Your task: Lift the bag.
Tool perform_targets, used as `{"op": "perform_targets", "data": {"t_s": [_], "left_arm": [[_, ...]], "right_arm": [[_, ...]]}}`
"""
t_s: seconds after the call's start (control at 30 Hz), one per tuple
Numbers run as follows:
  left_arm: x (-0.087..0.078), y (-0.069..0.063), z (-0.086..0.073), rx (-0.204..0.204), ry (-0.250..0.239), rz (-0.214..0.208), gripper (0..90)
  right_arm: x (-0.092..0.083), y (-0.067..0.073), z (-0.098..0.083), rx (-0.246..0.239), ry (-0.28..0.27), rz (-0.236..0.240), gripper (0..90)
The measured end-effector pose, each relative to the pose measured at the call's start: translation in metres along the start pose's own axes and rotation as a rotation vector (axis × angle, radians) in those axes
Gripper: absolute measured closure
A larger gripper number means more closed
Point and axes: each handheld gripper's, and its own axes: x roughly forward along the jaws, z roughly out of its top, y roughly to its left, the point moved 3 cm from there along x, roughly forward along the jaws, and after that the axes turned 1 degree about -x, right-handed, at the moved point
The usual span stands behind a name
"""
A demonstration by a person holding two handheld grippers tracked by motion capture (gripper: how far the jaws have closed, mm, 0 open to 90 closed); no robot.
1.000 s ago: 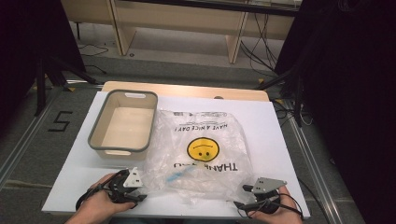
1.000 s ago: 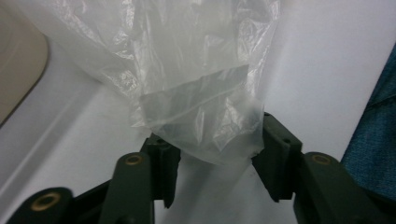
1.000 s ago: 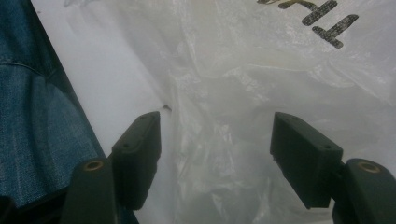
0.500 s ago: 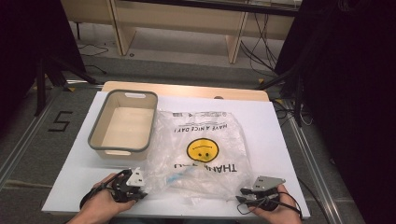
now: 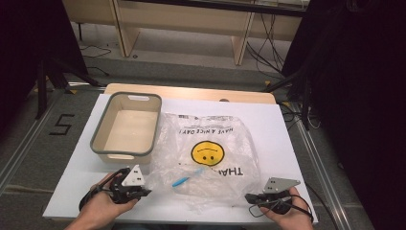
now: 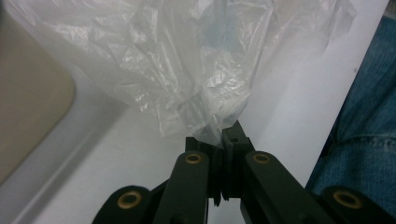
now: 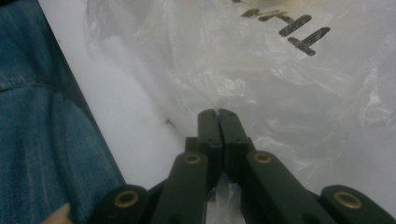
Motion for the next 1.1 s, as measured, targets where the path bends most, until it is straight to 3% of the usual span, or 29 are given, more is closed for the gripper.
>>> {"op": "perform_targets", "data": {"t_s": [0.33, 0.5, 0.83, 1.1], "left_arm": [[-0.029, 0.009, 0.028, -0.023, -0.131, 0.018, 89.2], [-0.045, 0.015, 0.05, -0.036, -0.197, 0.016, 89.1], [-0.08, 0.03, 0.102, -0.024, -0.371, 0.066, 89.0], [-0.093, 0.041, 0.13, -0.043, -0.46, 0.091, 88.9]], "right_arm": [[-0.03, -0.006, 0.027, 0.011, -0.126, -0.013, 89.8], [-0.046, -0.014, 0.046, 0.035, -0.189, -0.024, 89.8], [-0.074, -0.028, 0.09, 0.083, -0.342, -0.075, 89.8], [-0.093, -0.039, 0.12, 0.122, -0.435, -0.119, 89.8]]}}
